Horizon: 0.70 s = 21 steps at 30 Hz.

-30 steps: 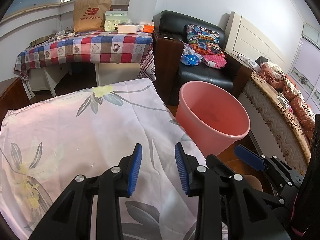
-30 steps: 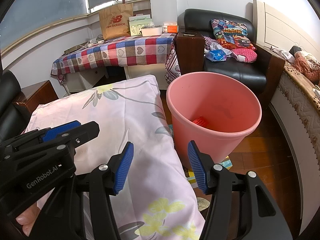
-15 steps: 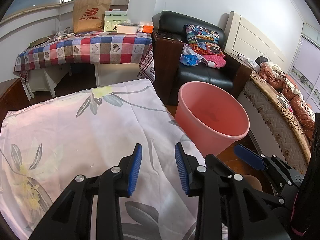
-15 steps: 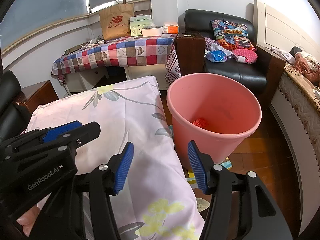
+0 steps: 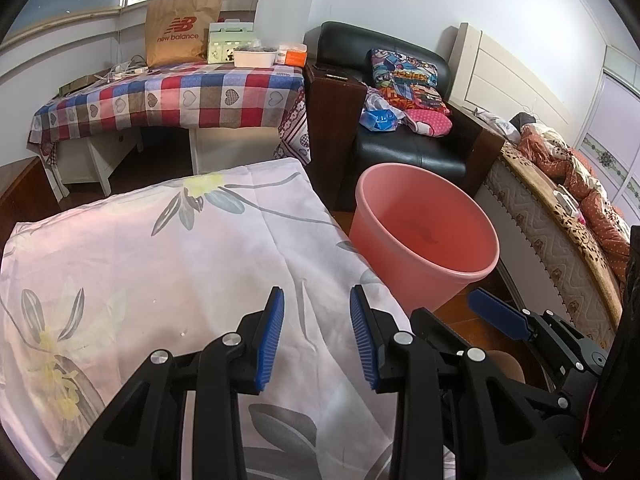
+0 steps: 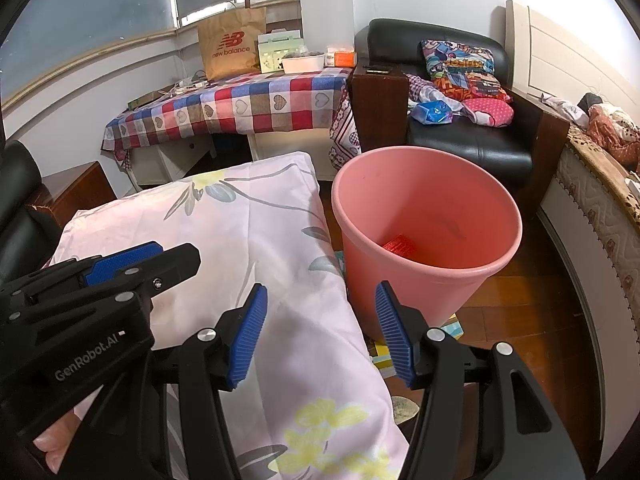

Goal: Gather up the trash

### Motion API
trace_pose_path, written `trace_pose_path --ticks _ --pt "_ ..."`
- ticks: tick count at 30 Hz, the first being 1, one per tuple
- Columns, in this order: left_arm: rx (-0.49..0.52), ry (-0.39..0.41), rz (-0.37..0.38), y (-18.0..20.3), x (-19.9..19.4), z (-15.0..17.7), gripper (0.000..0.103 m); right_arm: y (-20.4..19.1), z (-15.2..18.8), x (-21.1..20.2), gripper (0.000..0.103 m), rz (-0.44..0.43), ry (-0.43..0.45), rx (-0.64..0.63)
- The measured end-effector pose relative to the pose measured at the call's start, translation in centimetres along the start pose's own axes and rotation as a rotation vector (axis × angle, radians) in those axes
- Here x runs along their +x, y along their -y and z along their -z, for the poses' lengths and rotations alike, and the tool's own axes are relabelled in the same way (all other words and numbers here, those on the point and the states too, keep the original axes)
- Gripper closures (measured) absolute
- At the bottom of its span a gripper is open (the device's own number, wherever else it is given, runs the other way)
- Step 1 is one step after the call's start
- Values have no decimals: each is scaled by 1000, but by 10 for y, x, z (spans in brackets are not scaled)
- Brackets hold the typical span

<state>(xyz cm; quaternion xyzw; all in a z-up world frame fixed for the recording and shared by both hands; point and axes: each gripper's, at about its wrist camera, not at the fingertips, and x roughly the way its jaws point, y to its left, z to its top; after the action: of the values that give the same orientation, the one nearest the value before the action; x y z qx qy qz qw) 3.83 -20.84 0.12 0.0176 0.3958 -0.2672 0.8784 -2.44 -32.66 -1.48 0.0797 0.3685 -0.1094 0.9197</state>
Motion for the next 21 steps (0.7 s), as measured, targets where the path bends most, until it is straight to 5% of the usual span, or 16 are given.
trace_pose_path --ticks 21 --pt "2 -8 2 0 3 2 69 -1 1 1 46 0 -3 -1"
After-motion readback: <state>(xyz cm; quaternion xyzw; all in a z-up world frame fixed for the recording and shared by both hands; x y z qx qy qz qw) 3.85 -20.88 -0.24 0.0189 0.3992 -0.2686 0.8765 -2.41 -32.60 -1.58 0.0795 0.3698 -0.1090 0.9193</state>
